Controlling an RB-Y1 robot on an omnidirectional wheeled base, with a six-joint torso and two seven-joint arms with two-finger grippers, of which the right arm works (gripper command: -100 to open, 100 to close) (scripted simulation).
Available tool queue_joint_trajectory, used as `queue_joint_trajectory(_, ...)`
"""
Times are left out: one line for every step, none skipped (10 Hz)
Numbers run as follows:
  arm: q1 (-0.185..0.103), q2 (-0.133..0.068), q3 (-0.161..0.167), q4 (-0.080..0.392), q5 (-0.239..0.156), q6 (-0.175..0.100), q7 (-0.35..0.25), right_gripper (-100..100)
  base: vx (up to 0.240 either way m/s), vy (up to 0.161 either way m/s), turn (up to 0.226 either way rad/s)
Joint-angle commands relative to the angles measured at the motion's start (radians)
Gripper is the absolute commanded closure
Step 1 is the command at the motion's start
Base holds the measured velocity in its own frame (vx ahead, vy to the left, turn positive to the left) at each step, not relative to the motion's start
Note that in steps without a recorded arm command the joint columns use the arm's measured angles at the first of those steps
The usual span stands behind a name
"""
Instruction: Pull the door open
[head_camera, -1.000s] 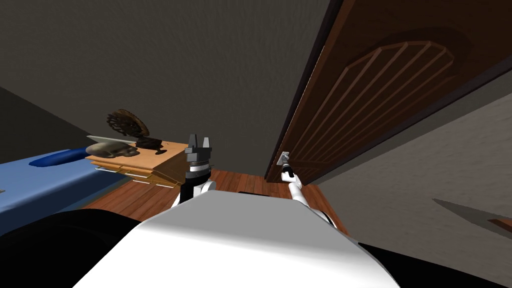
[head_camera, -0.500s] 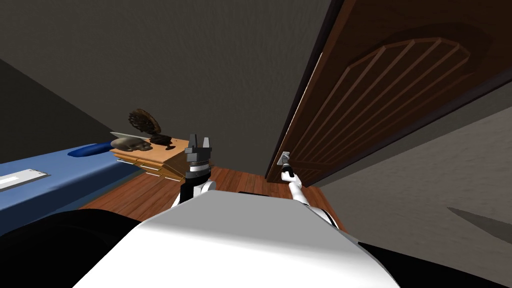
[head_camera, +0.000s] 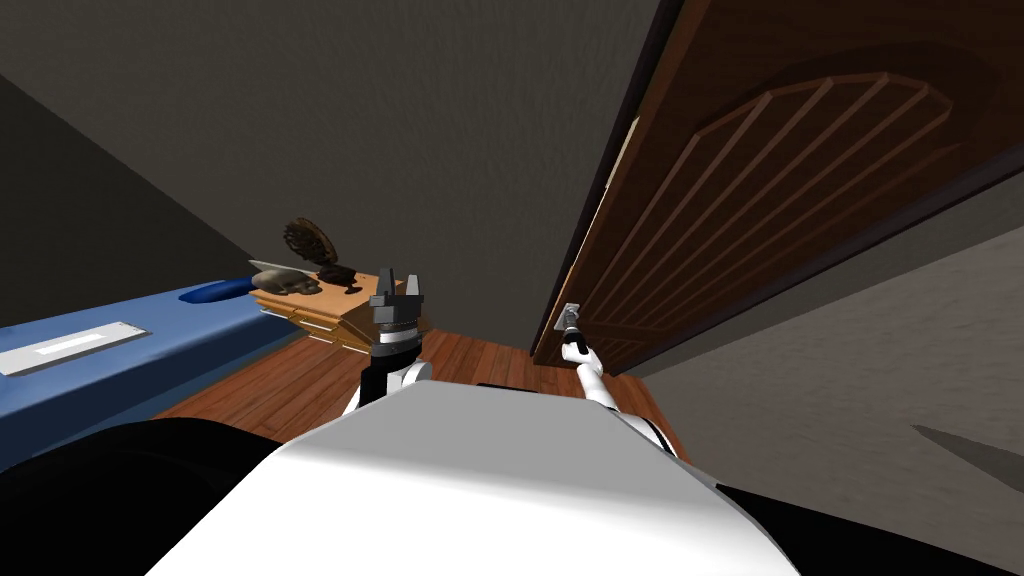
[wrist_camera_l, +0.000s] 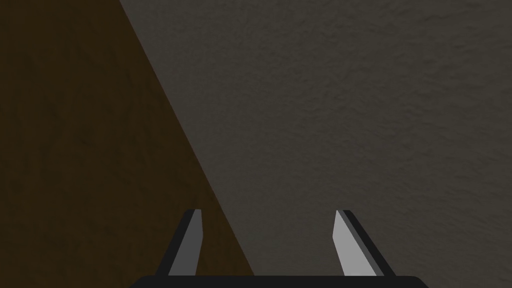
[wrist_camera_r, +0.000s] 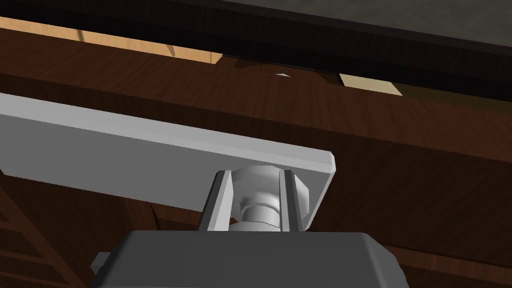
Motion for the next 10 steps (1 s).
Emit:
queue_joint_trajectory(0.0,-0.03,-0.002,0.015,-0.03,-0.003,-0.05,100,-0.043,-0.027,0.089)
queue_joint_trajectory(0.0,-0.03,-0.002,0.015,-0.03,-0.003,-0.058,100,-0.057,-0.036,0.06)
queue_joint_trajectory(-0.003,-0.036,0.008,0.019,-0.053,-0.009,-0.097,100,-0.057,-0.042,0.095)
queue_joint_trajectory(-0.006,-0.041,0.019,0.024,-0.077,-0.016,-0.127,100,-0.071,-0.065,0.134)
queue_joint_trajectory(-0.006,-0.041,0.019,0.024,-0.077,-0.016,-0.141,100,-0.052,-0.048,0.061)
queue_joint_trajectory(-0.009,-0.046,0.029,0.028,-0.1,-0.022,-0.178,100,-0.055,-0.038,0.081)
queue_joint_trajectory(-0.009,-0.046,0.029,0.028,-0.1,-0.022,-0.183,100,-0.052,-0.03,0.046)
queue_joint_trajectory(-0.009,-0.046,0.029,0.028,-0.1,-0.022,-0.183,100,-0.022,-0.009,0.009)
queue_joint_trajectory(-0.012,-0.052,0.04,0.033,-0.123,-0.029,-0.225,100,-0.032,-0.013,0.068)
queue_joint_trajectory(-0.015,-0.057,0.051,0.037,-0.147,-0.035,-0.25,100,-0.066,-0.058,0.133)
